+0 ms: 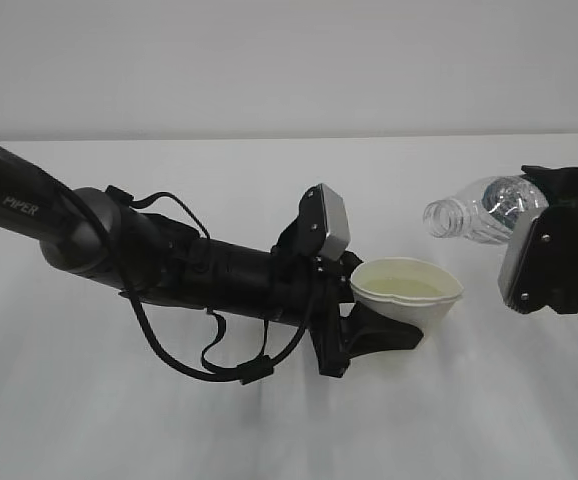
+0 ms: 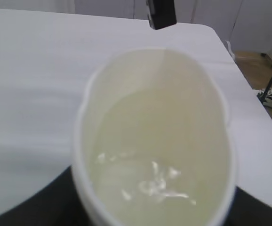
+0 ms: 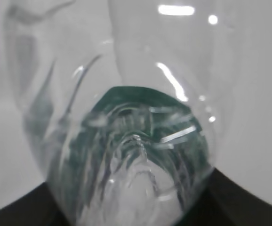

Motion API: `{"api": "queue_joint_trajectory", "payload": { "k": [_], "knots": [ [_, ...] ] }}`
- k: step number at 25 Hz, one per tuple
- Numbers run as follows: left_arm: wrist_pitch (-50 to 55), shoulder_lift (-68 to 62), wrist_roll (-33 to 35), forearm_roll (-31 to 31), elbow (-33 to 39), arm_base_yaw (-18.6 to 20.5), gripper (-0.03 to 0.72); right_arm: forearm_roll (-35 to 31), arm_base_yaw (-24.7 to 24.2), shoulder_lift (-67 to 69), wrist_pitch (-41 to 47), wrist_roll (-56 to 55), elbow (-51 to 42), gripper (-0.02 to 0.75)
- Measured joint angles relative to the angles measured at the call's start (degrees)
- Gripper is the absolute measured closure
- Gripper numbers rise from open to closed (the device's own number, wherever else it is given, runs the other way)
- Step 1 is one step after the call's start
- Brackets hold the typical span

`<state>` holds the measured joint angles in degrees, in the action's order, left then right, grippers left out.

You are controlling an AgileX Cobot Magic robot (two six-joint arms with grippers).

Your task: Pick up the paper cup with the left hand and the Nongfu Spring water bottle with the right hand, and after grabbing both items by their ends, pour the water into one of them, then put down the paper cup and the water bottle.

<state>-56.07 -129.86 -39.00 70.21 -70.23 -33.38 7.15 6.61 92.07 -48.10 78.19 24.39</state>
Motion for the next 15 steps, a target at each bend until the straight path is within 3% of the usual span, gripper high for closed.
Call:
{"api": "queue_joint_trajectory", "payload": {
  "k": [15],
  "knots": [
    [-0.1,0.0,0.0,-4.7,0.0,0.0,0.294,0.2,0.0,0.0,-5.1,-22.1,-1.1,0.333]
  ]
}}
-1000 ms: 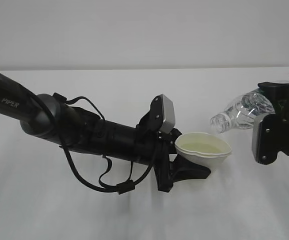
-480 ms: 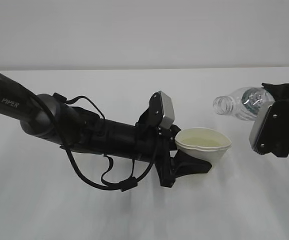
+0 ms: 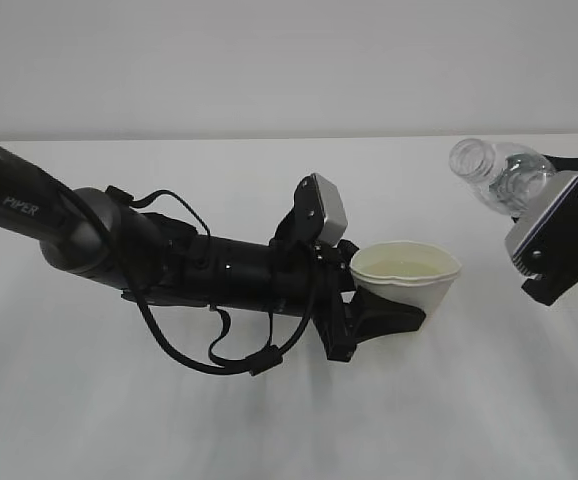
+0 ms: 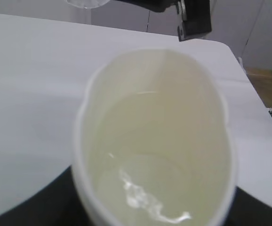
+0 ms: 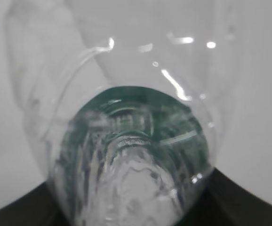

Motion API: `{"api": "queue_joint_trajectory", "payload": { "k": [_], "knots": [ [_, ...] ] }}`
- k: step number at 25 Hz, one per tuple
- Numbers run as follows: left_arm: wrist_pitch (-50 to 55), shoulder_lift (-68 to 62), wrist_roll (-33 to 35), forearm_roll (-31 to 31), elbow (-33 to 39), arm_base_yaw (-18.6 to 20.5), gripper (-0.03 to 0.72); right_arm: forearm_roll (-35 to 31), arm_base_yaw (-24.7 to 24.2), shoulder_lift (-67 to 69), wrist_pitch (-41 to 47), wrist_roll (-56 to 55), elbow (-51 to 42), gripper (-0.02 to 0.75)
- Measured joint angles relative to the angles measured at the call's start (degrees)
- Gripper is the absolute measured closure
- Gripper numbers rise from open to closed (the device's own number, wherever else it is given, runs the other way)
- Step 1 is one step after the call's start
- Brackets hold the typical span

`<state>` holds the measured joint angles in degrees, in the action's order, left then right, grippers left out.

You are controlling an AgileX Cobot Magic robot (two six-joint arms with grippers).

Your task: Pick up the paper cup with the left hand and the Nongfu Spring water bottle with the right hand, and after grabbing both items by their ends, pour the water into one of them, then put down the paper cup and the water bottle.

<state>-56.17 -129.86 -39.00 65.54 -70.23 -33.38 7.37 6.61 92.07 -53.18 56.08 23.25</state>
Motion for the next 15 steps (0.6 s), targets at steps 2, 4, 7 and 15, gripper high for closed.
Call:
{"api": "queue_joint_trajectory", "payload": {
  "k": [2,4,7,15],
  "knots": [
    [0.0,0.0,0.0,-0.1,0.0,0.0,0.294,0.0,0.0,0.0,-0.2,-3.7,0.0,0.333],
    [0.0,0.0,0.0,-0.1,0.0,0.0,0.294,0.1,0.0,0.0,-0.5,-8.2,0.0,0.333],
    [0.0,0.0,0.0,-0.2,0.0,0.0,0.294,0.1,0.0,0.0,-0.9,-16.1,0.0,0.333],
    [0.0,0.0,3.2,-2.4,0.0,0.0,0.294,0.1,0.0,0.0,-2.2,-33.2,0.0,0.333]
  ]
}}
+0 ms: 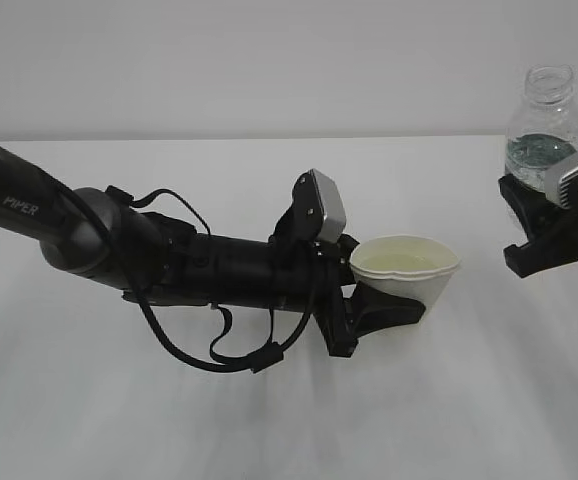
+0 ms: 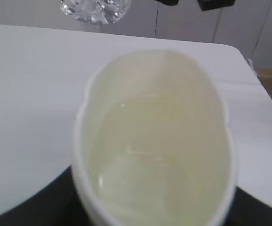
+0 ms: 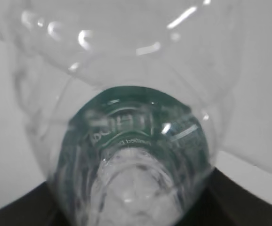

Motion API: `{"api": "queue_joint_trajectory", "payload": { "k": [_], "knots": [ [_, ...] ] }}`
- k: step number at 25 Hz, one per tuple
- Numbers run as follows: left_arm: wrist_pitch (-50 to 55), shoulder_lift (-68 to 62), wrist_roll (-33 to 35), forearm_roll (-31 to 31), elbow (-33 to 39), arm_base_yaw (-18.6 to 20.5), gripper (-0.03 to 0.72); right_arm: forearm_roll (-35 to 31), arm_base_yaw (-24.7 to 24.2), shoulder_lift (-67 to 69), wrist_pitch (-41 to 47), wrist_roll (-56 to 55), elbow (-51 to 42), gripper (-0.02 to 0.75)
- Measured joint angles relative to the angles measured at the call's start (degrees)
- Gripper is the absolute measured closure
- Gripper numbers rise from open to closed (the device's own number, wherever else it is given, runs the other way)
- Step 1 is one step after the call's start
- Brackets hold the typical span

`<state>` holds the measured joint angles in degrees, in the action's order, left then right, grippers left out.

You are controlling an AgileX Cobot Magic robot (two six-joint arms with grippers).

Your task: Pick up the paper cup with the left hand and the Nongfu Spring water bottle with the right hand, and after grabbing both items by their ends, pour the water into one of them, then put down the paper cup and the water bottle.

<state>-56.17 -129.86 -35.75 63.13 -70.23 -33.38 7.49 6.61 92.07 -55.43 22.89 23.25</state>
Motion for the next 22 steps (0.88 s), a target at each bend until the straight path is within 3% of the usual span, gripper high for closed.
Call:
{"api": "queue_joint_trajectory", "payload": {
  "k": [7,12,22],
  "knots": [
    [0.0,0.0,1.5,-1.0,0.0,0.0,0.294,0.0,0.0,0.3,-0.6,-12.2,0.0,0.333],
    [0.0,0.0,2.7,-1.0,0.0,0.0,0.294,0.0,0.0,5.9,-6.4,-20.4,0.0,0.333],
    [0.0,0.0,3.1,-1.1,0.0,0.0,0.294,0.0,0.0,14.3,-8.2,-23.4,0.6,0.333]
  ]
}}
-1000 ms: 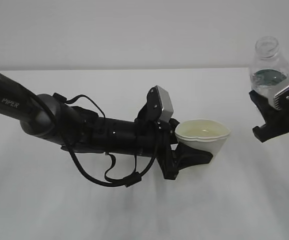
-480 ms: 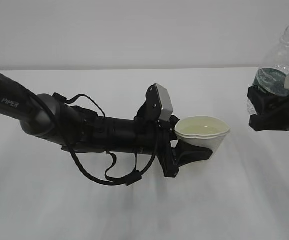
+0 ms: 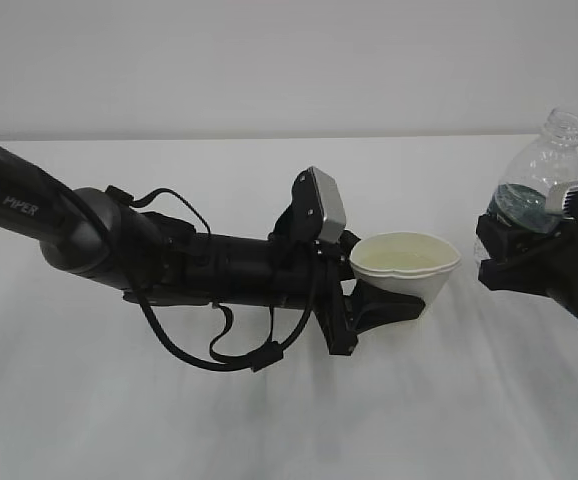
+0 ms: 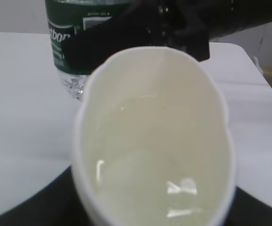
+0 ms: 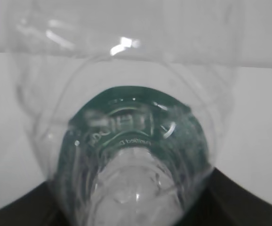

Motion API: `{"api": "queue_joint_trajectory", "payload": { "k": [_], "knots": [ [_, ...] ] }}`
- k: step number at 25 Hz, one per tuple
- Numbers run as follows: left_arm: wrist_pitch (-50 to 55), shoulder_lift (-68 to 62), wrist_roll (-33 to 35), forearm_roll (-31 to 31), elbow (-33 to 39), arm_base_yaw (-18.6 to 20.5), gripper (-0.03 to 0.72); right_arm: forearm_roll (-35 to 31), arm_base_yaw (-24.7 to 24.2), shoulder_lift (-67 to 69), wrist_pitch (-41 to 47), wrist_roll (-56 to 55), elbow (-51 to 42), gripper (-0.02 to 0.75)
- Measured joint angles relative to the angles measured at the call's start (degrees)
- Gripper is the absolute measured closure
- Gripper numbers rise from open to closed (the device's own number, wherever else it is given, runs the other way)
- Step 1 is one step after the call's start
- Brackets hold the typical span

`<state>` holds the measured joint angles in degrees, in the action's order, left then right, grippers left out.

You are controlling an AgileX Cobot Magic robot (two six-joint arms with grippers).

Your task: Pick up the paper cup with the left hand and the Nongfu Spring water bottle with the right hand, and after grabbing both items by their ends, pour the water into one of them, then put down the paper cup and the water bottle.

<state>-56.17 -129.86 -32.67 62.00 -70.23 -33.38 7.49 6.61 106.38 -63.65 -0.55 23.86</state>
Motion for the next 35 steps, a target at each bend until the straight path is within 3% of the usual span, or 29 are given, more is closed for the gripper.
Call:
{"api": "queue_joint_trajectory", "payload": {
  "k": [21,35],
  "knots": [
    [0.0,0.0,0.1,0.0,0.0,0.0,0.294,-0.3,0.0,13.4,-0.6,1.2,10.8,0.333],
    [0.0,0.0,0.2,0.0,0.0,0.0,0.294,-0.9,0.0,14.6,-0.6,2.2,11.7,0.333]
  ]
}}
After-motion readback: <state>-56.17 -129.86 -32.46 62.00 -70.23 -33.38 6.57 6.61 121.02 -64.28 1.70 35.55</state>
